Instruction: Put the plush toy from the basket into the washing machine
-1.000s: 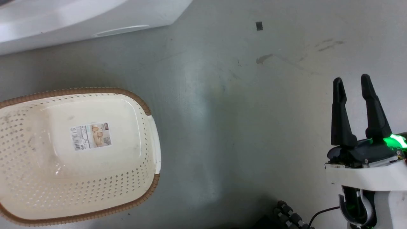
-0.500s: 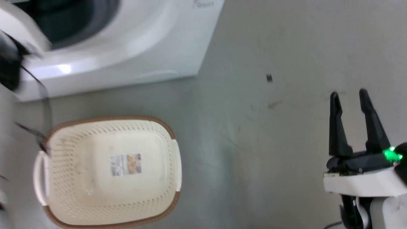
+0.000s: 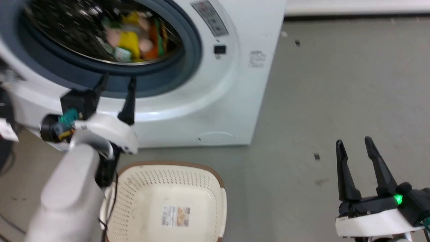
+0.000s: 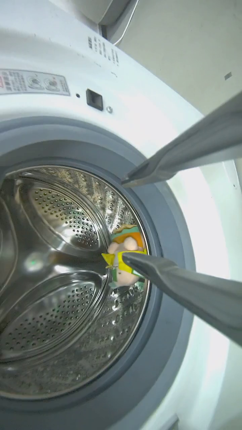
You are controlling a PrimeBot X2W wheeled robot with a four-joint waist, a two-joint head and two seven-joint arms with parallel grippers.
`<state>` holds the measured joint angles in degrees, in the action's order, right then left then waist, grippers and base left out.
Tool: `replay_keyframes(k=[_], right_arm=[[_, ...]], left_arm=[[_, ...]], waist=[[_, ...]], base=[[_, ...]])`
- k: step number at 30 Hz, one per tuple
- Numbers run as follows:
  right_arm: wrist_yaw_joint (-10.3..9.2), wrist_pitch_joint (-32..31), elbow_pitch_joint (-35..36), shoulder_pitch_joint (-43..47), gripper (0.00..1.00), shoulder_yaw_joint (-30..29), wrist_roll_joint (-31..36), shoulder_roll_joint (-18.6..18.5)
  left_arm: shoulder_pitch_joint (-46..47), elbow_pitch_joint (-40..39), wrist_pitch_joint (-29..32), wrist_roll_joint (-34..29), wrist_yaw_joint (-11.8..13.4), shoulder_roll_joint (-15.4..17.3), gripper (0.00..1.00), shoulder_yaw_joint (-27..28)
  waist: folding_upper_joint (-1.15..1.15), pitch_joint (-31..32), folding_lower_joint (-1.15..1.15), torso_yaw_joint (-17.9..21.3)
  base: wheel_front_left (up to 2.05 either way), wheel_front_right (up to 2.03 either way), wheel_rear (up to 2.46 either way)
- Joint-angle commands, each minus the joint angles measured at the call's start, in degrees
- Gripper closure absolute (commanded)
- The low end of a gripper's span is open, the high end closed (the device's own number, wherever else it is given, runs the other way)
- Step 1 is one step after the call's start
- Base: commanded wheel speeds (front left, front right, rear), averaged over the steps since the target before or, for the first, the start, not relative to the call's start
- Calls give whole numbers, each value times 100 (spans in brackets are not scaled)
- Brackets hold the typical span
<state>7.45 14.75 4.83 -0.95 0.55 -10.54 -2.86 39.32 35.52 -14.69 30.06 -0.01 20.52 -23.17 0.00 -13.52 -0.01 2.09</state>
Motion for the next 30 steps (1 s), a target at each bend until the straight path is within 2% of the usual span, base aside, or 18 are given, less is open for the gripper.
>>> replay_keyframes(k=[1, 6, 11, 18, 26, 27, 30], right_arm=[[3, 25, -26, 116, 0, -1, 17, -1], [3, 25, -106, 318, 0, 36, -28, -1], [3, 25, -142, 482, 0, 92, -5, -1], [3, 25, -284, 711, 0, 102, 62, -1], [3, 25, -503, 934, 0, 104, 86, -1], [0, 0, -498, 876, 100, 111, 59, 0], [-1, -4, -501, 872, 100, 113, 59, 0]], left_arm=[[-417, -419, -28, -148, 205, -74, 0, 104], [-1730, -1582, -29, -626, 666, -260, 0, 302], [-2801, -2402, -29, -923, 916, -469, 0, 636], [-3819, -2866, -30, -1235, 847, -743, 0, 746], [-4239, -2857, -30, -1471, 717, -975, 0, 903], [-4209, -2847, -5, -1446, 701, -981, 100, 901], [-4215, -2844, 5, -1436, 689, -994, 100, 898]], waist=[[0, 533, 1, -400], [0, 866, 1, -452], [0, 1075, 1, -468], [0, 1207, 1, -479], [0, 1317, 1, -462], [0, 1319, 1, -462], [0, 1325, 1, -459]], base=[[0, 0, 0], [0, 0, 0], [0, 0, 0], [0, 0, 0], [0, 0, 0], [0, 0, 0], [0, 0, 0]])
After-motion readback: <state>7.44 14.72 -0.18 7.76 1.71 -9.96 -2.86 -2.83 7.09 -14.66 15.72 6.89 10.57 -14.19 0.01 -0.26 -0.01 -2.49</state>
